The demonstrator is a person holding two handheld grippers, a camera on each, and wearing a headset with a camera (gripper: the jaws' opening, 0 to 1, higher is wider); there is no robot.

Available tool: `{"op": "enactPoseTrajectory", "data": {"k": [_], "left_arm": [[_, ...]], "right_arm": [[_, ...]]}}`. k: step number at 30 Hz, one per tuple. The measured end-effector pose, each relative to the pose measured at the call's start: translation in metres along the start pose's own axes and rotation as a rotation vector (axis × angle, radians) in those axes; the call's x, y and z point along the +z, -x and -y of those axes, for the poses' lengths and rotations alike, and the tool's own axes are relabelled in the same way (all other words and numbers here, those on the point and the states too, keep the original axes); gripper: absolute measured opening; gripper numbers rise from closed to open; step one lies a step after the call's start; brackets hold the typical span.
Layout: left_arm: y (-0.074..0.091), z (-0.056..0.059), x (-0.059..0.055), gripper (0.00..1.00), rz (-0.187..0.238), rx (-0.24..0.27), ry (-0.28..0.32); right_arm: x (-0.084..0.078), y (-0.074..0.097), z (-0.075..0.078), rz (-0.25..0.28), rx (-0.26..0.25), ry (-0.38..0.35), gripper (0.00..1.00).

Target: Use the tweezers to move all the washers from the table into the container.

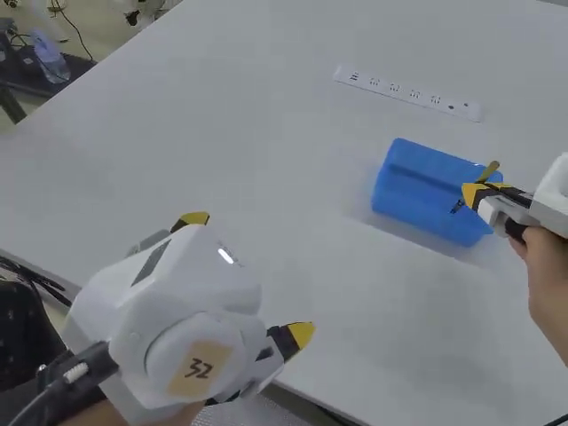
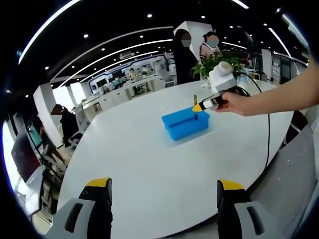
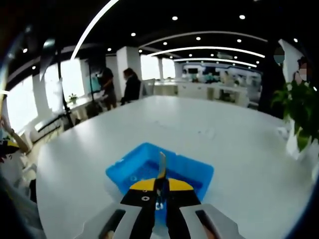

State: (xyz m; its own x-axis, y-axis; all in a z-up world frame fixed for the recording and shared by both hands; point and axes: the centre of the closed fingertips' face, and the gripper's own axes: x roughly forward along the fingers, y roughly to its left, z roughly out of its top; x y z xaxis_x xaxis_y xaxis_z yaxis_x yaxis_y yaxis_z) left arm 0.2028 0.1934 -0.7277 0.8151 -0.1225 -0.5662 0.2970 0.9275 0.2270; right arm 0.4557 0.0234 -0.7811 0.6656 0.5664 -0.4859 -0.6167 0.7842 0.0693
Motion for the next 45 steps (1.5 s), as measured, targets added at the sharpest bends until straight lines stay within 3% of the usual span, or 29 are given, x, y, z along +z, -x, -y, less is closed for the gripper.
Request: {"op": "enactPoseTrajectory", "data": {"k": [5, 8, 11, 13, 16, 19, 22, 24, 31, 35, 39, 42, 45], "left_arm": [[-0.002, 0.0, 0.008, 0.82, 0.025, -0.017, -0.025], [-0.005, -0.005, 0.019, 0.8, 0.045, -0.018, -0.055], [-0.008, -0.005, 0.039, 0.73, 0.097, -0.06, -0.025], [-0.011, -0.001, 0.047, 0.66, 0.105, -0.099, -0.003], [-0.015, 0.001, 0.065, 0.61, 0.137, -0.123, -0.028], [-0.018, 0.005, 0.086, 0.53, 0.181, -0.166, -0.048], [-0.02, 0.013, 0.112, 0.44, 0.226, -0.255, -0.036], [-0.024, 0.013, 0.122, 0.39, 0.233, -0.268, -0.07], [-0.027, 0.023, 0.163, 0.23, 0.284, -0.345, -0.122], [-0.025, 0.035, 0.175, 0.17, 0.288, -0.399, -0.171], [-0.025, 0.046, 0.179, 0.16, 0.281, -0.428, -0.236], [-0.024, 0.06, 0.176, 0.16, 0.267, -0.484, -0.249], [-0.022, 0.074, 0.17, 0.15, 0.248, -0.518, -0.282]], "right_arm": [[-0.006, 0.0, -0.002, -0.021, 0.0, 0.001, 0.03], [-0.009, 0.002, -0.003, -0.024, -0.004, 0.013, 0.03], [-0.011, 0.0, 0.0, -0.028, -0.006, -0.012, 0.04], [-0.009, 0.001, 0.0, -0.019, 0.001, -0.037, 0.04], [-0.004, 0.006, 0.001, -0.002, -0.005, -0.042, 0.04], [0.007, 0.013, -0.003, 0.02, -0.005, -0.021, 0.04], [0.021, 0.029, -0.008, 0.066, -0.008, -0.018, 0.04], [0.035, 0.041, -0.011, 0.118, -0.02, 0.019, 0.04], [0.06, 0.078, -0.032, 0.188, 0.026, 0.062, 0.04], [0.063, 0.097, -0.052, 0.202, 0.067, 0.099, 0.04], [0.06, 0.116, -0.078, 0.197, 0.111, 0.17, 0.04], [0.053, 0.126, -0.096, 0.182, 0.145, 0.217, 0.04], [0.041, 0.135, -0.112, 0.151, 0.17, 0.314, 0.04]]}}
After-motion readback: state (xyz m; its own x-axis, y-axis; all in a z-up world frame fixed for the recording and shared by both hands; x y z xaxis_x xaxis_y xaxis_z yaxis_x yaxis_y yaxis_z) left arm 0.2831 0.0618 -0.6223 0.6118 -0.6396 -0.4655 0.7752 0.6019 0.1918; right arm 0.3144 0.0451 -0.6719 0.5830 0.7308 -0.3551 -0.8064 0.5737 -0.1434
